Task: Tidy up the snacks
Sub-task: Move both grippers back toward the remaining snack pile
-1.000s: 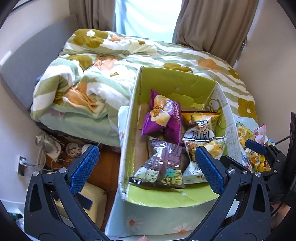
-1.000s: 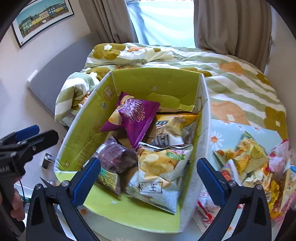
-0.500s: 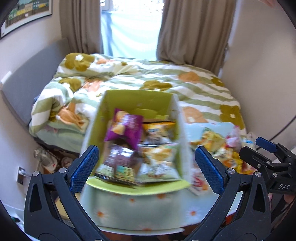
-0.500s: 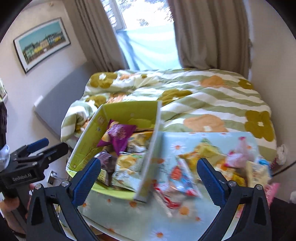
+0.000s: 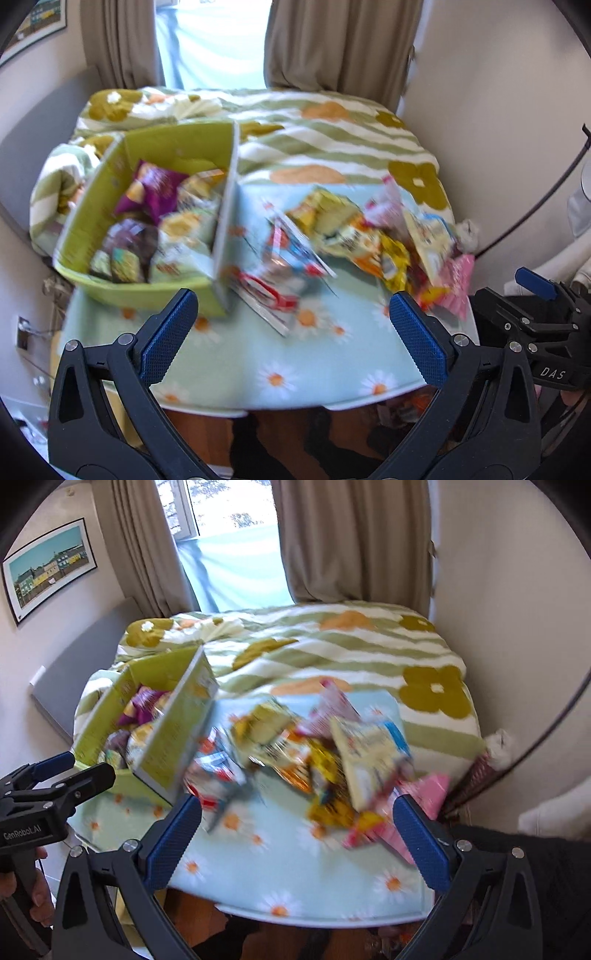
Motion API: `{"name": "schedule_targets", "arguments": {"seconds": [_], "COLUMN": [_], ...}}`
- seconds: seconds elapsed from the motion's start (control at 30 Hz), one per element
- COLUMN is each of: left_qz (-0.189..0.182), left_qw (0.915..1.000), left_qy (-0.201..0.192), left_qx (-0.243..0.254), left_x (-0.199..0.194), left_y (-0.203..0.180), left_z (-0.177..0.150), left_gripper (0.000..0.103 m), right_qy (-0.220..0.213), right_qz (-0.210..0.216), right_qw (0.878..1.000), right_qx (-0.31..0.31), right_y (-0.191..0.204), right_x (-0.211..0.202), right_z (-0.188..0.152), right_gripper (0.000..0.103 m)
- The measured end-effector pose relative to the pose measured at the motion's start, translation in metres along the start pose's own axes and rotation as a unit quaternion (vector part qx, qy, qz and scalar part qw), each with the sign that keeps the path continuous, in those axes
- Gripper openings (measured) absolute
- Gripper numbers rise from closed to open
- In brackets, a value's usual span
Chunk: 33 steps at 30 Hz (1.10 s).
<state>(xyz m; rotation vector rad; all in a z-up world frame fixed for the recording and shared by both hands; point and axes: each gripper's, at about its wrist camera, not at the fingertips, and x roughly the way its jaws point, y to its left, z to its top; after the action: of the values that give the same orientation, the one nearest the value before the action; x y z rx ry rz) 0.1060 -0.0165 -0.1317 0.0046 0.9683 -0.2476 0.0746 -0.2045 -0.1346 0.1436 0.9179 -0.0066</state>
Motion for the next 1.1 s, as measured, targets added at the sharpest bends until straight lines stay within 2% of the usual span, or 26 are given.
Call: {"name": "schedule_targets", "arguments": {"seconds": [0.17,0.43,0.7,1.1], "left_qz": [0.0,0.0,-0.001,-0.016], "left_qw": [0.9998,0.9993,0.9989,0.9973], "left_qy": [0.016,0.03,0.031,0.031], "left_qx": [0.01,0.024,0.036,0.065], "left_x": [0.013,0.028,0.039,0.08], "left_y": [-0.032,-0.06,-0.075,-0.108], "left_z": [-0.017,-0.02,-0.016,0.006], "left_gripper": [0.103,0.103,0.103,0.103], "right_qy": [0.013,0.021,0.024,0.033], "right_qz": [-0.002,0.002,0.004,-0.002], "right_qw": [1.0,1.0,0.999,0.999], "right_qx": [0.014,0.022,0.029,0.039], "right_y": [-0.032,-0.058,-0.071,-0.095], "right_x": [0.002,0.006,0.012,0.034], "right_z": [-0.021,-0.037,-0.041,-0.039], "right_gripper": [0.103,0.103,0.103,0.103]}}
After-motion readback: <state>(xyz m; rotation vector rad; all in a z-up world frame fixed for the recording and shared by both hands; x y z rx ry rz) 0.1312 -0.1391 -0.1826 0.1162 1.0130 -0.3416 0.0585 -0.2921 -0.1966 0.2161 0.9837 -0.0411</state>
